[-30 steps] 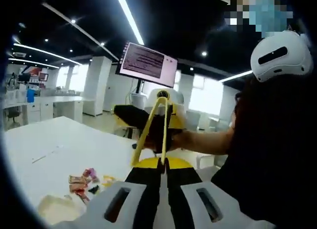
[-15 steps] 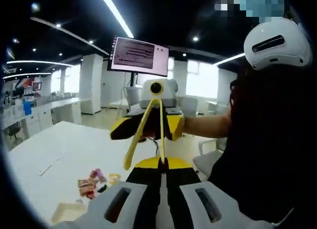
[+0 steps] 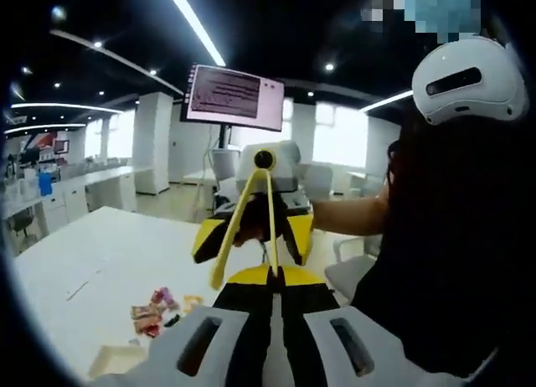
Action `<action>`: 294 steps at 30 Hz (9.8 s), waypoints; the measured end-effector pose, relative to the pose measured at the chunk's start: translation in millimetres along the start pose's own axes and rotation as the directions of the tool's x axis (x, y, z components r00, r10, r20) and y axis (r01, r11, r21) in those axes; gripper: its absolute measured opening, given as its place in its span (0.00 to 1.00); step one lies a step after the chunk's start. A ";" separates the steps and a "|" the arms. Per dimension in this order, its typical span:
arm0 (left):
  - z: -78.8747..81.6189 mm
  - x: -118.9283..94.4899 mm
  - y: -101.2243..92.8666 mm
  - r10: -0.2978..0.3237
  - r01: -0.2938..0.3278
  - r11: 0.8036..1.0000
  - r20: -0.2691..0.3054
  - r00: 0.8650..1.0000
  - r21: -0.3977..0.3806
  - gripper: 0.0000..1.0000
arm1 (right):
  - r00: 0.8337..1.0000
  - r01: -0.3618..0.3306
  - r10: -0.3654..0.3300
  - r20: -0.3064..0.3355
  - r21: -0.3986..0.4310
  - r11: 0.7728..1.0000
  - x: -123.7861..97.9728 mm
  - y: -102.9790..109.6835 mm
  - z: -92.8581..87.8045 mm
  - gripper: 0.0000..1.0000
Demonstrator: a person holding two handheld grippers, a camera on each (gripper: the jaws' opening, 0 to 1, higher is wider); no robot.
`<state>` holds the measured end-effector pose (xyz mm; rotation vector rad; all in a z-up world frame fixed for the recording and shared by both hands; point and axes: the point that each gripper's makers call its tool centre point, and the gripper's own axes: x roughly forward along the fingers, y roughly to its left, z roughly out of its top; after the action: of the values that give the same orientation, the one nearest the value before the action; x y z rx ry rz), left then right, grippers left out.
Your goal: Place the target food into the container with the food tongs after gripping and lifting it, then release it inside without dropping or visibly crushing the food.
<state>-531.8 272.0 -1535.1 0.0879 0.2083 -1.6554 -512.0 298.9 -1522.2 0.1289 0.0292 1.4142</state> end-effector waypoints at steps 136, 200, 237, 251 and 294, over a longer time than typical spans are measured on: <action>-221.6 -102.5 81.2 0.751 -0.757 0.652 -0.099 0.652 -0.043 0.90 | 0.420 0.733 -0.675 -0.606 -0.212 0.646 -101.4 -184.9 -245.7 0.27; -217.5 -109.1 80.8 0.775 -0.782 0.622 -0.104 0.623 -0.045 0.99 | 0.420 0.807 -0.698 -0.580 -0.113 0.580 -85.0 -202.7 -187.5 0.20; -218.2 -117.2 88.7 0.804 -0.808 0.588 -0.080 0.589 -0.040 0.99 | 0.619 0.627 -0.569 -0.542 -0.095 0.773 79.3 -221.4 -165.3 0.21; -219.3 -113.6 91.3 0.804 -0.809 0.587 -0.085 0.588 -0.040 0.99 | 0.628 0.628 -0.580 -0.519 -0.103 0.771 64.1 -227.7 -158.3 0.25; -223.8 -113.5 93.0 0.808 -0.815 0.578 -0.118 0.578 -0.029 0.93 | 0.465 0.711 -0.617 -0.634 -0.147 0.687 -91.7 -258.0 -221.7 0.26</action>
<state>-443.4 417.5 -1741.6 0.1712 0.2545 -0.6958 -294.3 185.8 -1775.0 -0.2559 0.7003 0.5768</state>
